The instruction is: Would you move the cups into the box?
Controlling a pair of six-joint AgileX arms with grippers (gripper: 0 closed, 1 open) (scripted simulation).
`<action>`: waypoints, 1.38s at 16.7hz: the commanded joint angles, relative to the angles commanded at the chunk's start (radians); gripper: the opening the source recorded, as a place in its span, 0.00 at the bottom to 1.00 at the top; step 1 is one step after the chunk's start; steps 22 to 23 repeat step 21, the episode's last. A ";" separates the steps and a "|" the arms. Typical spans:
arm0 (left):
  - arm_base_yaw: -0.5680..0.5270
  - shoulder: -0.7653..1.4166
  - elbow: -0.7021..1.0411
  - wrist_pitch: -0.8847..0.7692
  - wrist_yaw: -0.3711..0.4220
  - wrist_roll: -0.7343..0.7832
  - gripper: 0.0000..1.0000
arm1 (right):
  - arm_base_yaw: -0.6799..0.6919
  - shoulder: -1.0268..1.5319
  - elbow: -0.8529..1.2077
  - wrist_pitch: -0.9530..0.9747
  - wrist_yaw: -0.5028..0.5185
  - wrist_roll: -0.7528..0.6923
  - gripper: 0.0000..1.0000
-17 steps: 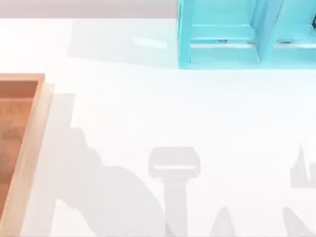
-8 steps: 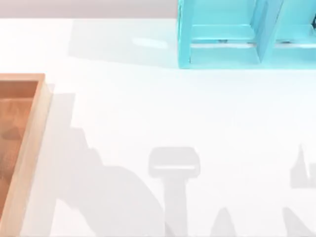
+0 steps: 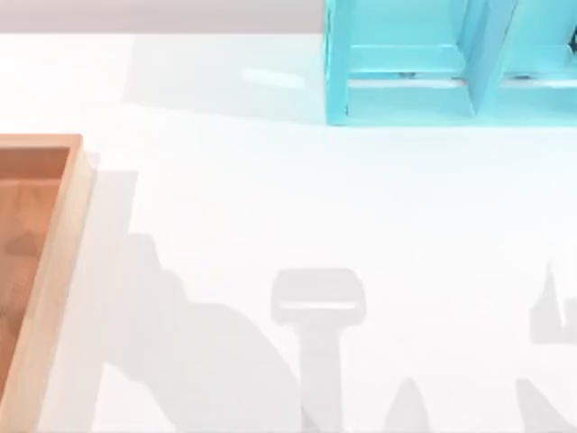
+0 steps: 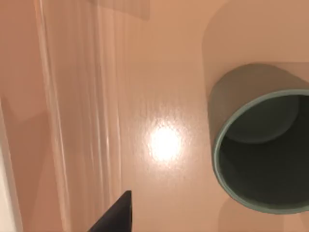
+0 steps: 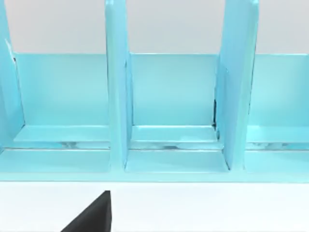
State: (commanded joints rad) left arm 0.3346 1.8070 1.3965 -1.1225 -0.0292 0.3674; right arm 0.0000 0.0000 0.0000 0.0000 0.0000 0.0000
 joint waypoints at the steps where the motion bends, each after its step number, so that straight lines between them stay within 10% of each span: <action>1: 0.000 0.000 0.000 0.000 0.000 0.000 1.00 | 0.000 0.000 0.000 0.000 0.000 0.000 1.00; 23: -0.003 0.011 0.412 -0.401 0.000 -0.005 1.00 | 0.000 0.000 0.000 0.000 0.000 0.000 1.00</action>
